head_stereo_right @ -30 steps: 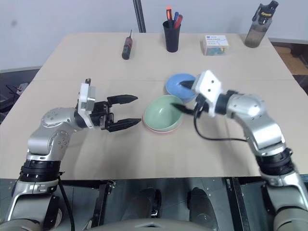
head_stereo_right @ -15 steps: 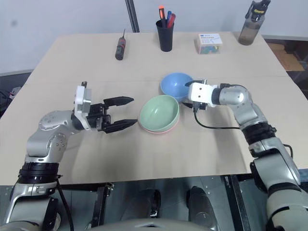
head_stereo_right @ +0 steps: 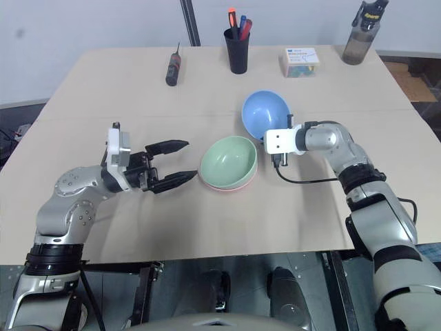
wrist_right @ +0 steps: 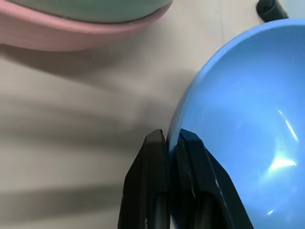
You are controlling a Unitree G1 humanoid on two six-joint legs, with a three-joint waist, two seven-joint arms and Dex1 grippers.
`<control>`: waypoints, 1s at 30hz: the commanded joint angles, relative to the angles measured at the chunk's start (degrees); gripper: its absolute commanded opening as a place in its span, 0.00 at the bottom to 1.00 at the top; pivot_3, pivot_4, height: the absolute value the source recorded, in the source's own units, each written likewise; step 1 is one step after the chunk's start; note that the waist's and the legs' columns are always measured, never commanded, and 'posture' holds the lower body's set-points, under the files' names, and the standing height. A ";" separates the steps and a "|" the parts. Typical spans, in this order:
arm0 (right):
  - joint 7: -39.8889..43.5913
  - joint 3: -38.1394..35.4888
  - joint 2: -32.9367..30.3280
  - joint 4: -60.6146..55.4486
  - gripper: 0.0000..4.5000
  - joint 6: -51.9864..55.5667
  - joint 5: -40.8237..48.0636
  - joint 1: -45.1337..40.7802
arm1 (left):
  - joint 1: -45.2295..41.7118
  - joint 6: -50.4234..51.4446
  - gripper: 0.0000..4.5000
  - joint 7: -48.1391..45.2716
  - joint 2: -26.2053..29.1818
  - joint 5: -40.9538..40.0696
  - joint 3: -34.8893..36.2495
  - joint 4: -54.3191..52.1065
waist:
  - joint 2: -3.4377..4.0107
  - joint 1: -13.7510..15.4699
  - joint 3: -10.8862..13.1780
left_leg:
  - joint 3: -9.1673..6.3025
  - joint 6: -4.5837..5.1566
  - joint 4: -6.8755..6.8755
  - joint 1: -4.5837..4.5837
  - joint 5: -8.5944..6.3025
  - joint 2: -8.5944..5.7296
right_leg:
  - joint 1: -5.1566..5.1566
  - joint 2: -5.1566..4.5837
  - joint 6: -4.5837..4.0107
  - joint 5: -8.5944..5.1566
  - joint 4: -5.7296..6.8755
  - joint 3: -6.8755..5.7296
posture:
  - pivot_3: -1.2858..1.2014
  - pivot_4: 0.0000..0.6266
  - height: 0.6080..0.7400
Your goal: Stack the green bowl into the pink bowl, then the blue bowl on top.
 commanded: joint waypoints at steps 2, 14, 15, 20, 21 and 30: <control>9.41 -7.65 -1.94 -16.38 0.01 10.98 14.31 1.09 | -0.20 -2.65 1.00 0.32 -0.24 1.14 0.45 -0.33 | 0.01 0.01 0.01 | 0.00 0.00 0.00 -0.02 0.00 0.00 | 0.00 0.00 0.00 0.00 -0.01 0.00 | 0.52 0.24 1.00; 16.64 -6.07 -7.83 -67.16 0.01 57.02 36.08 13.37 | -2.23 -6.14 1.00 1.50 -3.43 3.63 -1.17 3.50 | 0.00 0.83 -0.01 | -0.09 0.10 0.01 -0.07 -0.06 -0.05 | -0.01 -0.20 0.00 0.00 0.01 -0.14 | 0.52 0.24 1.00; 16.23 -5.16 -7.81 -66.87 0.08 56.90 34.60 13.90 | -2.27 -5.75 1.00 1.44 -3.39 3.22 -1.02 3.02 | -0.01 0.95 -0.02 | -0.11 0.23 0.01 -0.06 -0.13 -0.05 | 0.00 -0.20 0.00 0.00 0.01 -0.16 | 0.52 0.24 1.00; 15.33 -5.39 -9.05 -64.65 0.52 56.26 31.08 14.75 | -0.91 -2.00 1.00 -0.39 -0.60 0.02 0.45 -1.48 | -0.01 1.46 0.00 | -0.08 0.04 0.02 -0.09 -0.02 -0.09 | -0.03 -0.19 0.00 0.00 0.00 -0.15 | 0.52 0.24 1.00; 14.83 -6.43 -8.96 -64.87 0.64 57.10 31.70 14.53 | -0.41 -1.37 1.00 -0.78 0.21 -0.50 0.81 -2.23 | -0.01 1.42 0.00 | -0.08 0.03 0.02 -0.12 -0.02 -0.09 | -0.06 -0.19 0.00 0.00 -0.01 -0.15 | 0.52 0.24 1.00; 7.50 -23.57 -12.79 -75.60 0.98 67.18 41.14 24.76 | 6.54 4.59 1.00 -3.56 9.06 -6.38 8.65 -7.44 | -0.02 1.84 -0.01 | -0.22 0.02 0.02 -0.52 -0.01 -0.07 | -0.35 -0.21 0.00 0.00 -0.04 -0.27 | 0.52 0.24 1.00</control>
